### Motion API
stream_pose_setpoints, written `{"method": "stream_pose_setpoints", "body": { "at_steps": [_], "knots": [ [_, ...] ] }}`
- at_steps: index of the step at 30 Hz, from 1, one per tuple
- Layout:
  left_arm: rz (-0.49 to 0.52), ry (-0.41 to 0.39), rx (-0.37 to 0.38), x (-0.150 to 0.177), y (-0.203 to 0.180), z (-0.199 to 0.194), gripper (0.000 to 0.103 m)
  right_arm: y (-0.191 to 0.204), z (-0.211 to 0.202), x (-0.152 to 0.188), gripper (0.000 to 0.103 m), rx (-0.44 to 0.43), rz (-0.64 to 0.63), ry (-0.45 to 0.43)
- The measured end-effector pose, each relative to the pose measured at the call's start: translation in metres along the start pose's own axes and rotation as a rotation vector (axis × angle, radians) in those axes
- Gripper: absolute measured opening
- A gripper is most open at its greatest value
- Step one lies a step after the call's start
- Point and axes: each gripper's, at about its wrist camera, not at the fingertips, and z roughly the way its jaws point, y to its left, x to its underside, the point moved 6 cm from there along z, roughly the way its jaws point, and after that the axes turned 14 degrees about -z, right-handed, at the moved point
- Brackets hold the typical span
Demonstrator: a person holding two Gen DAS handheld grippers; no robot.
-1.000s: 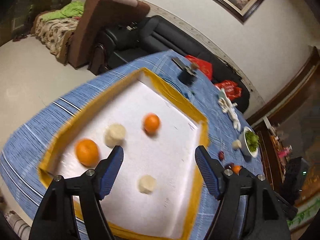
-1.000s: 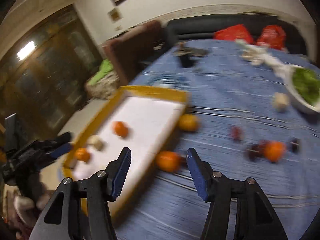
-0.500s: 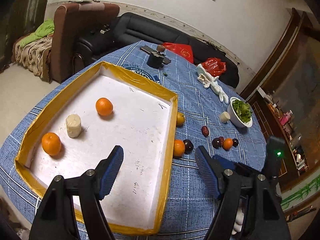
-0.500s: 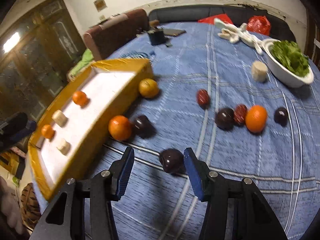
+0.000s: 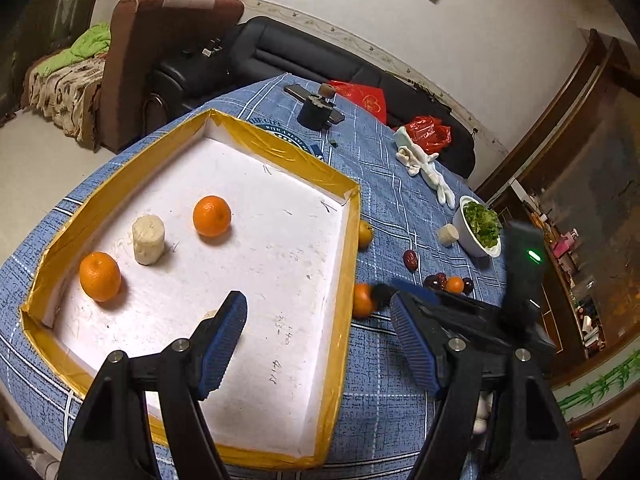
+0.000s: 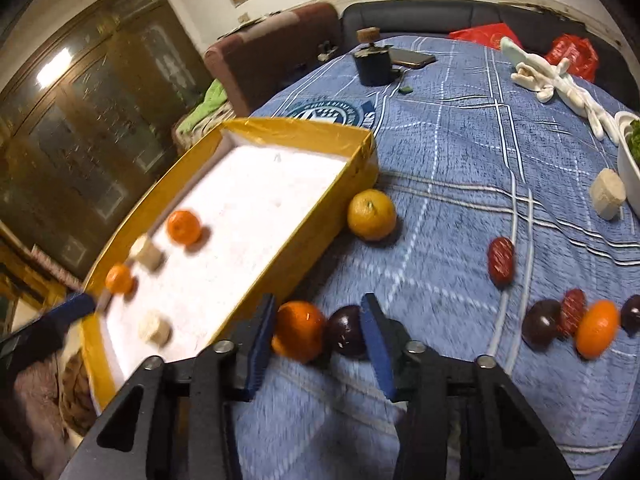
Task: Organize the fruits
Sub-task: 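Withdraw both open tools from the tray toward the remaining fruit, then grasp a dark plum with the right tool while the left tool grasps an orange, then carry the orange in the left tool and plum in the right tool into the tray, release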
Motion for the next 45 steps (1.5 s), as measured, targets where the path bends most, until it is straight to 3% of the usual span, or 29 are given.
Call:
{"method": "stream_pose_setpoints", "body": {
  "at_steps": [1, 3, 9, 14, 15, 18, 21, 24, 34, 36, 37, 38, 41, 45],
  "knots": [
    [-0.004, 0.006, 0.007, 0.0, 0.002, 0.001, 0.073, 0.002, -0.009, 0.006, 0.035, -0.01, -0.021, 0.021],
    [-0.006, 0.012, 0.014, 0.001, 0.005, 0.003, 0.073, 0.002, -0.023, 0.021, 0.034, -0.023, -0.04, 0.062],
    [0.007, 0.045, 0.023, 0.008, 0.004, 0.013, 0.073, -0.025, -0.067, 0.048, 0.034, 0.119, 0.006, 0.012],
    [0.1, 0.043, 0.013, 0.023, -0.014, 0.009, 0.073, -0.021, -0.04, 0.059, 0.035, 0.107, 0.014, 0.036],
    [0.125, 0.043, 0.012, 0.027, -0.019, 0.009, 0.073, -0.022, -0.035, 0.059, 0.041, 0.112, 0.015, 0.036],
    [0.221, 0.057, 0.003, 0.044, -0.037, 0.014, 0.073, -0.029, -0.031, 0.057, 0.042, 0.138, 0.034, 0.0],
    [0.317, 0.088, 0.0, 0.065, -0.058, 0.027, 0.073, -0.039, -0.029, 0.059, 0.031, 0.124, 0.079, -0.012],
    [0.395, 0.11, -0.02, 0.083, -0.074, 0.044, 0.073, -0.044, -0.031, 0.061, 0.031, 0.097, 0.11, -0.041],
    [0.456, 0.163, -0.099, 0.095, -0.09, 0.097, 0.073, -0.053, -0.047, 0.062, 0.031, 0.073, 0.166, -0.105],
    [0.456, 0.164, -0.111, 0.095, -0.091, 0.106, 0.065, -0.056, -0.051, 0.061, 0.031, 0.071, 0.178, -0.119],
    [0.462, 0.165, -0.131, 0.097, -0.09, 0.111, 0.044, -0.057, -0.052, 0.061, 0.031, 0.069, 0.186, -0.125],
    [0.466, 0.173, -0.152, 0.098, -0.088, 0.115, 0.032, -0.058, -0.053, 0.061, 0.031, 0.067, 0.19, -0.128],
    [0.455, 0.151, -0.148, 0.099, -0.087, 0.11, 0.031, -0.058, -0.055, 0.061, 0.031, 0.075, 0.195, -0.133],
    [0.369, 0.096, -0.093, 0.084, -0.084, 0.082, 0.031, -0.059, -0.056, 0.061, 0.031, 0.09, 0.202, -0.142]
  ]
}}
